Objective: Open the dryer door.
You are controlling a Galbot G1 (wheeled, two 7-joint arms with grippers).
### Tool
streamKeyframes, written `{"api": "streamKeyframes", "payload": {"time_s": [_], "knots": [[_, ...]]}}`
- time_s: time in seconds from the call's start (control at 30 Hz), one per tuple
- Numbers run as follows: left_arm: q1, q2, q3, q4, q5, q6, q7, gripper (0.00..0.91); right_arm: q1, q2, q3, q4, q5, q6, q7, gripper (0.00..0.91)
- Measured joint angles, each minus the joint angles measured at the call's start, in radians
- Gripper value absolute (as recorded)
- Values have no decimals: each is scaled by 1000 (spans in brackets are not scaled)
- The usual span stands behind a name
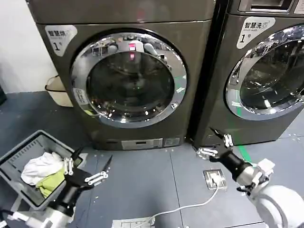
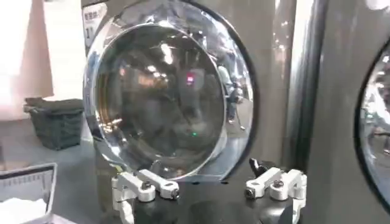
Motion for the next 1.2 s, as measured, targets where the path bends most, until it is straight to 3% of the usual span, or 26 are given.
{"api": "streamKeyframes", "payload": {"time_s": [0.67,1.2], "knots": [[0,-5,-9,0,-1,0,0,907,450,-2,-387,-177,63,-10,3,907],[4,-17,-15,1,-1,-1,0,907,728,87,-632,-317,77,-15,20,907]]}}
